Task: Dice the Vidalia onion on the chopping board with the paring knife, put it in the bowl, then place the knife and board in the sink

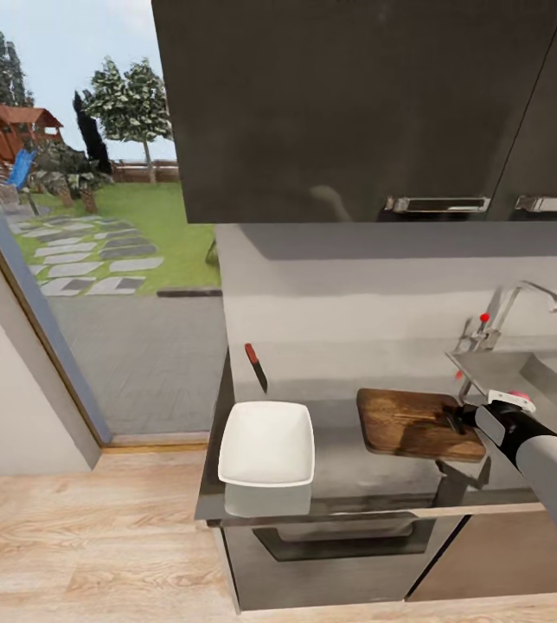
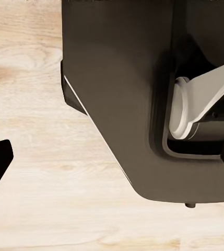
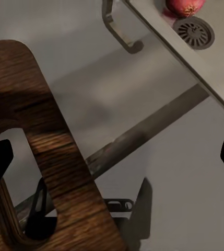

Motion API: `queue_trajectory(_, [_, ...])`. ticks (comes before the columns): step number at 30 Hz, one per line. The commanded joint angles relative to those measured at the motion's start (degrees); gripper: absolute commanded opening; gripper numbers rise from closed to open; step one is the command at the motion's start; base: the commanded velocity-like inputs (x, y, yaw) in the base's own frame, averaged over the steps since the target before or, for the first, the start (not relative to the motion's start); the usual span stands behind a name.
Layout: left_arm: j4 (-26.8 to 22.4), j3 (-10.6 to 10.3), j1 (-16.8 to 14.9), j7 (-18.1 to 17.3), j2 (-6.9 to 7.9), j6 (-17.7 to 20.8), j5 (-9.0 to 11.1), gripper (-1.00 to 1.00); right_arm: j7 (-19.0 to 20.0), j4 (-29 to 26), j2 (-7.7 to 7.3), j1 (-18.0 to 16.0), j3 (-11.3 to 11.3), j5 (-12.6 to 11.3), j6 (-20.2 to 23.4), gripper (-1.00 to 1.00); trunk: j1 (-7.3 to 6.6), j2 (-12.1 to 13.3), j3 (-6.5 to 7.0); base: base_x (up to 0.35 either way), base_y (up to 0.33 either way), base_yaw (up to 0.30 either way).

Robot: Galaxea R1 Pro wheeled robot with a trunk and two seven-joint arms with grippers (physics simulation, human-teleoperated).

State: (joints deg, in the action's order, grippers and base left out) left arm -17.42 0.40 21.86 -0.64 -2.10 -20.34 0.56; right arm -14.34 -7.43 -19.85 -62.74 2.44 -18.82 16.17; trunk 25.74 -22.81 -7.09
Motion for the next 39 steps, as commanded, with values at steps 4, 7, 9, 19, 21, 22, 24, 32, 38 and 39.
queue_trajectory(4, [-0.07, 0.04, 0.02, -0.07, -0.01, -0.06, 0.06, 1.00, -0.25, -0.13, -0.02, -0.02, 0.28, -0.42, 0.35, 1.00, 0.04, -0.11, 0.25, -0.025, 0.000, 0.000])
queue_trajectory(7, [0.02, 0.04, 0.02, -0.07, -0.02, -0.10, 0.06, 1.00, -0.25, -0.13, -0.02, -0.02, 0.28, -0.40, 0.35, 1.00, 0.04, -0.11, 0.53, -0.180, 0.000, 0.000])
queue_trajectory(9, [0.13, 0.04, 0.02, -0.07, -0.01, -0.12, 0.06, 1.00, -0.25, -0.13, -0.02, -0.02, 0.29, -0.40, 0.35, 1.00, 0.04, -0.11, 0.71, -0.272, 0.000, 0.000])
queue_trajectory(19, [0.19, 0.04, 0.02, -0.07, -0.01, -0.13, 0.06, 1.00, -0.25, -0.13, -0.02, -0.02, 0.29, -0.43, 0.35, 1.00, 0.04, -0.11, 1.61, -0.323, 0.000, 0.000])
queue_trajectory(21, [0.20, 0.04, 0.02, -0.07, -0.01, -0.13, 0.06, 1.00, -0.25, -0.13, -0.02, -0.02, 0.29, -0.43, 0.35, 1.00, 0.04, -0.11, 1.79, -0.336, 0.000, 0.000])
queue_trajectory(22, [0.20, 0.04, 0.02, -0.07, -0.01, -0.14, 0.06, 1.00, -0.25, -0.13, 0.01, -0.02, 0.29, -0.43, 0.35, 1.00, 0.04, -0.11, 1.88, -0.336, 0.000, 0.000])
queue_trajectory(24, [0.20, 0.04, 0.02, -0.07, -0.01, -0.14, 0.06, 1.00, -0.25, -0.13, 0.03, -0.02, 0.29, -0.43, 0.35, 1.00, 0.04, -0.11, 2.07, -0.336, 0.000, 0.000])
queue_trajectory(32, [0.20, 0.04, 0.02, -0.07, -0.02, -0.14, 0.06, 1.00, -0.25, -0.13, 0.07, -0.02, 0.29, -0.43, 0.33, 1.00, 0.04, -0.11, 2.79, -0.337, 0.000, 0.000])
queue_trajectory(38, [0.18, 0.04, 0.02, -0.07, -0.03, -0.14, 0.06, 1.00, -0.25, -0.10, 0.07, -0.02, 0.29, -0.43, 0.27, 1.00, 0.04, -0.11, 3.33, -0.337, 0.000, 0.000])
queue_trajectory(39, [0.18, 0.04, 0.02, -0.07, -0.02, -0.14, 0.06, 1.00, -0.25, -0.09, 0.07, -0.02, 0.29, -0.43, 0.27, 1.00, 0.04, -0.11, 3.42, -0.337, 0.000, 0.000])
